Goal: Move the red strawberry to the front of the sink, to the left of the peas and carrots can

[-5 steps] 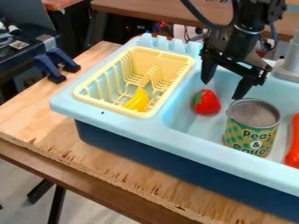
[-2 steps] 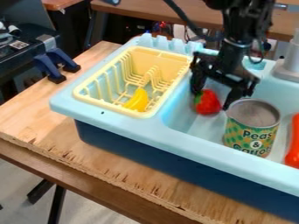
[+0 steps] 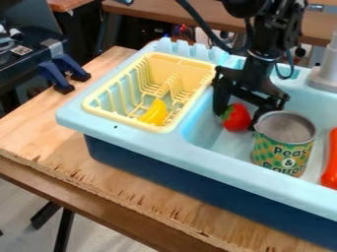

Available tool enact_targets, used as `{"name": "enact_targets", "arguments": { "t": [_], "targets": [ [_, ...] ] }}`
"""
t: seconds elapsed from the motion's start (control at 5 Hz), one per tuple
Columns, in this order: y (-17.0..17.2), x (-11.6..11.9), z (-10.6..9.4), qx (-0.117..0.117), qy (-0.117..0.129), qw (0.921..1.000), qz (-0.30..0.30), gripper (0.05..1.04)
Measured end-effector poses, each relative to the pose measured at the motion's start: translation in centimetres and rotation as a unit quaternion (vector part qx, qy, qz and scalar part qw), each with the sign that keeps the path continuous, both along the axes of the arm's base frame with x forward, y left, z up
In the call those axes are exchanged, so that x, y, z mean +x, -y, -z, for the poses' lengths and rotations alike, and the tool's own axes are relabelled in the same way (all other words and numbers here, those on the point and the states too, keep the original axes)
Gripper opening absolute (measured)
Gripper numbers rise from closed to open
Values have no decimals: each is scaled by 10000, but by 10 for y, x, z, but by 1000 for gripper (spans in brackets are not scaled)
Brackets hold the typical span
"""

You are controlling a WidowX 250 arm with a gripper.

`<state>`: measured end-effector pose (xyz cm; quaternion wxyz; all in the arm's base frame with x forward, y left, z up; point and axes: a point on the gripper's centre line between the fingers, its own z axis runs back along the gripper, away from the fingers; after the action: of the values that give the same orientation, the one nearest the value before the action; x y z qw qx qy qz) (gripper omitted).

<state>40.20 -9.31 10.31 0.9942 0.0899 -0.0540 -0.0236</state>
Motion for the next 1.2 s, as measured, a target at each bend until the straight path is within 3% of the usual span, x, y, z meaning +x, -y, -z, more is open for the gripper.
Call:
{"name": "enact_targets", "arguments": {
  "t": [0.2,1.2],
  "targets": [
    [-2,-2,2,-47,-31,10000,-44,864],
    [-5,-27,-39,-535,500,9973,56,863]
  ]
}}
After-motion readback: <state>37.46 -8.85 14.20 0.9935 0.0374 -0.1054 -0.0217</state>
